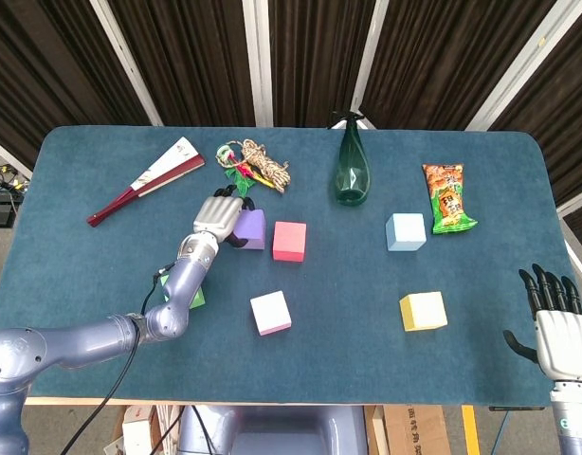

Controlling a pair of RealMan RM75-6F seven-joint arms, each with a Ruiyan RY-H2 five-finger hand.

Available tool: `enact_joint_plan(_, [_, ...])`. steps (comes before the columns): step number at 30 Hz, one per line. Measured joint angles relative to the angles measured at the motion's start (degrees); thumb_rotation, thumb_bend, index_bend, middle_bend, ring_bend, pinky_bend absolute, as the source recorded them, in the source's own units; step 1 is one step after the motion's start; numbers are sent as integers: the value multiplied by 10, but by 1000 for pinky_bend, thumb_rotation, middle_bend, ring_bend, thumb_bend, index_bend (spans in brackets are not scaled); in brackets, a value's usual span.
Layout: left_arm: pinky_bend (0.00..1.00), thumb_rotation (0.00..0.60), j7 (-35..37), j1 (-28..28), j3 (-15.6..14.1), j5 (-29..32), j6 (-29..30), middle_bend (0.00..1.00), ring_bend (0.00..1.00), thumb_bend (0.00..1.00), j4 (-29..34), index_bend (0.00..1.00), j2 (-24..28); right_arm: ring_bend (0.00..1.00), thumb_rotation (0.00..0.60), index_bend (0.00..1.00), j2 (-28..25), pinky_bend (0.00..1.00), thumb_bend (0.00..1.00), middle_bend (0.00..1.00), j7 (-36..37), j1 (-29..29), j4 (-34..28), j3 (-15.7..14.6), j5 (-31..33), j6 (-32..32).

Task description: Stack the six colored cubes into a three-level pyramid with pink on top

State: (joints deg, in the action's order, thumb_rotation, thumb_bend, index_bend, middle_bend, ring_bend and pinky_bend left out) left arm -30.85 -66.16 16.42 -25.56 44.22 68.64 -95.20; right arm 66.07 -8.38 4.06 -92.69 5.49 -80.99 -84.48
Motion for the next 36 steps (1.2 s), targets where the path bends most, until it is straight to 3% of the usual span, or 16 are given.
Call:
enact_joint_plan(16, [94,600,-15,-12,-10,16,6,343,3,382,8,341,0,60,600,86,0,36,241,1,3,-1,1,1,0,-1])
enact_joint_plan(36, [94,600,-10,-19,-12,13,6,310,2,277,-3,311,-15,62,600,86,-2,36,240,1,9,-1,1,2,0,-2])
